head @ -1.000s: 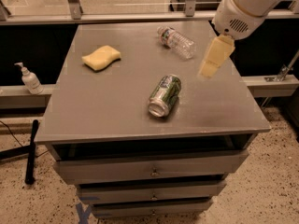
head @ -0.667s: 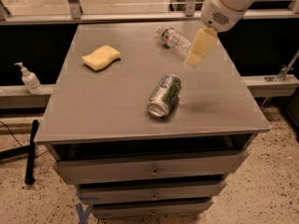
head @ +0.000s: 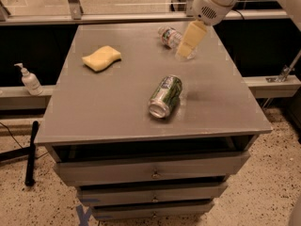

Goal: Place water bottle upright

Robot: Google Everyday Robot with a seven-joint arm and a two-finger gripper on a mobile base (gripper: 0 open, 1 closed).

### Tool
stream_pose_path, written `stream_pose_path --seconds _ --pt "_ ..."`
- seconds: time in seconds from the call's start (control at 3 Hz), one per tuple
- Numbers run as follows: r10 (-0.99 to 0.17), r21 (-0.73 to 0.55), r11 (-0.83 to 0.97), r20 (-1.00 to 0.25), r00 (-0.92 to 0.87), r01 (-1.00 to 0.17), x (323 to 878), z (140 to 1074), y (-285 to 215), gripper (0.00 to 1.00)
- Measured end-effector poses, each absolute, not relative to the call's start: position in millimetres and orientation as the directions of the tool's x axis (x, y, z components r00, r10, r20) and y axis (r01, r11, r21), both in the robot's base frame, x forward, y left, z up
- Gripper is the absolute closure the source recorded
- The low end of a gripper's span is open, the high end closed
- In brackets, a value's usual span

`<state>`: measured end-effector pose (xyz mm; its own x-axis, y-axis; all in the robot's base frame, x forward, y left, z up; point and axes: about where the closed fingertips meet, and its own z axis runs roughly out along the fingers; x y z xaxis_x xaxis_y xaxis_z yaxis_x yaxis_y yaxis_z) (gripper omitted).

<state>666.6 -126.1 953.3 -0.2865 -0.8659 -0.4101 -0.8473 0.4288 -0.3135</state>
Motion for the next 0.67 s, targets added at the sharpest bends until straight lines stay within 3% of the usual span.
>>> stream_pose_path --seconds 0.67 --pt "-0.8 -0.302 0.52 -0.499 -0.333 -0.799 715.7 951.1 -107.1 0.0"
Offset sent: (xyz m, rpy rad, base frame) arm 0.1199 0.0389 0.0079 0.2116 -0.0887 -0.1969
